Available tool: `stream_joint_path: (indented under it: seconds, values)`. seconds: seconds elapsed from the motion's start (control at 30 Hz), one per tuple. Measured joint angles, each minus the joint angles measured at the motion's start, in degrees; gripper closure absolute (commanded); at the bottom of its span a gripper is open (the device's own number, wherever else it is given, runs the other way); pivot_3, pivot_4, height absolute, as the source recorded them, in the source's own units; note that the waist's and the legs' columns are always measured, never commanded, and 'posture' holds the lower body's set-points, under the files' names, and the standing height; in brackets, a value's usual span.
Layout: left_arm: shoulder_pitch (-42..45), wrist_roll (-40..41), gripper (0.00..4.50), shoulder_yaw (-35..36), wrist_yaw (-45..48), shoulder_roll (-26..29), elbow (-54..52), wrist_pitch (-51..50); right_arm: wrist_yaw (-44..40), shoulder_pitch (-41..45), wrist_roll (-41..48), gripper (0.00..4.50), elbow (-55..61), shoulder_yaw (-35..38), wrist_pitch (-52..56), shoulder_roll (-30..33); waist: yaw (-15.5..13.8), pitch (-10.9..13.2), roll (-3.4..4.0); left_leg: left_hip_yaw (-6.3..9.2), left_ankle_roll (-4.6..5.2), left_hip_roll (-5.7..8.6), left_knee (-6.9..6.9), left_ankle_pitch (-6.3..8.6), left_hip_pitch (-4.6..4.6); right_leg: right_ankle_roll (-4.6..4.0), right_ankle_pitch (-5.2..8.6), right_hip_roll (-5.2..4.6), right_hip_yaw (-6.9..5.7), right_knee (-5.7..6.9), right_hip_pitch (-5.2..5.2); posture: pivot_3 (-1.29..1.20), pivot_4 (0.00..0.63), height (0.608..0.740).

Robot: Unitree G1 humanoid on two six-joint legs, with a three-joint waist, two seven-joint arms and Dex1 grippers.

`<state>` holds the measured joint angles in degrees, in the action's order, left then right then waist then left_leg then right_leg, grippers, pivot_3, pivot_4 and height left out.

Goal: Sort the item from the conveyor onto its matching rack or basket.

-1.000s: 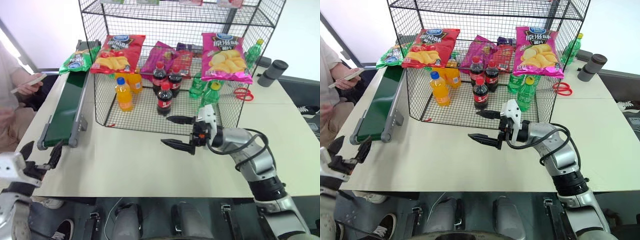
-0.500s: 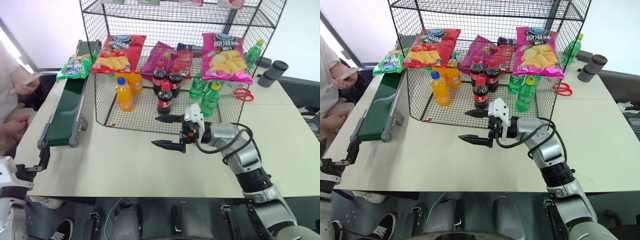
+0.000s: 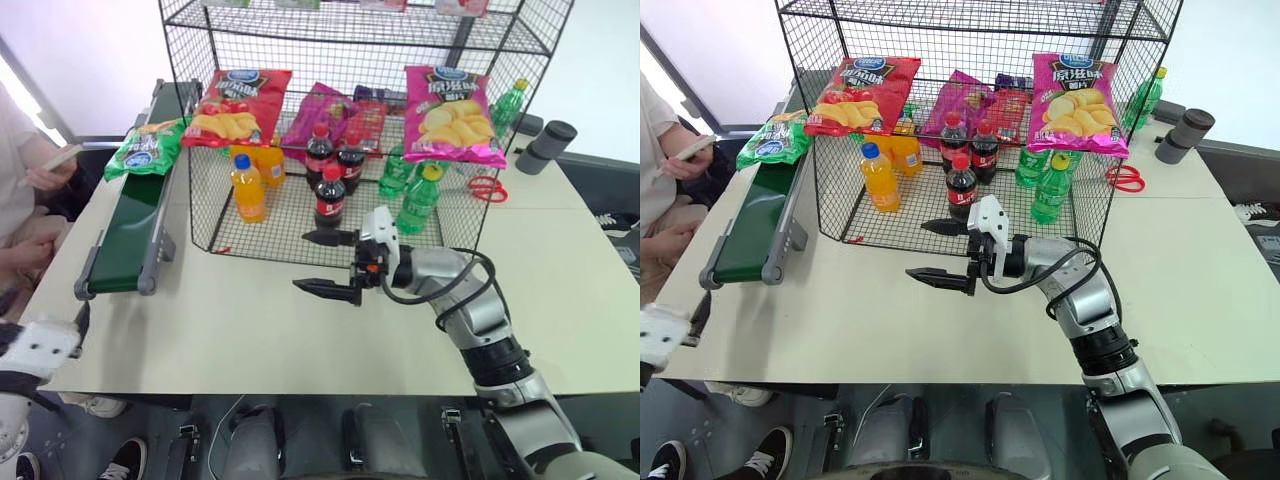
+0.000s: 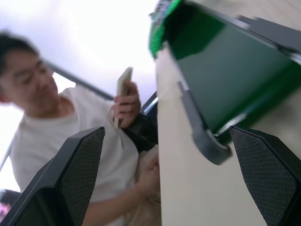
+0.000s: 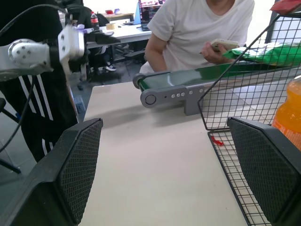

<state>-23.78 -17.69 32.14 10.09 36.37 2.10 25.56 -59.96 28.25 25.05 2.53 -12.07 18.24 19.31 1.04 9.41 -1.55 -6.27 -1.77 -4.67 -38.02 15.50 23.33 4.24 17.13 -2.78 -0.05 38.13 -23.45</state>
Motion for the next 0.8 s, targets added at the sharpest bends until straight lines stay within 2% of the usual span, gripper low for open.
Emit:
stream_joint_path:
  seconds: [0.13,0.33,0.8]
  values:
    - [-1.21,-5.86,0.00,-1.69,-2.10,2.43,0.02,1.25,0.05,-0.36,-0.12,0.08,0.16,0.00,-0.02,0.02,0.12,0.00,0.01,0.01,0.00,-0.04,0.06,0.00,0.00,-0.07,0.02,-0.02,0.01,0.01,-0.03,0.00,0.150,0.740]
    - [-0.71,-10.29,0.00,-2.26,-2.65,6.81,0.56,-1.21,-0.23,-0.89,-1.16,0.08,0.21,-0.10,-0.71,0.39,0.15,0.01,0.02,0.01,-0.01,-0.05,0.07,0.00,0.02,-0.07,0.02,-0.04,0.01,0.01,-0.05,0.00,0.150,0.740]
    - [-0.16,-13.07,0.00,-4.55,-4.32,7.99,0.29,-2.65,0.58,-0.89,-1.22,0.08,0.21,0.00,-0.72,-0.32,0.19,0.01,0.02,0.00,-0.01,-0.05,0.09,0.00,0.02,-0.06,0.01,-0.08,0.01,0.00,-0.07,0.00,0.150,0.740]
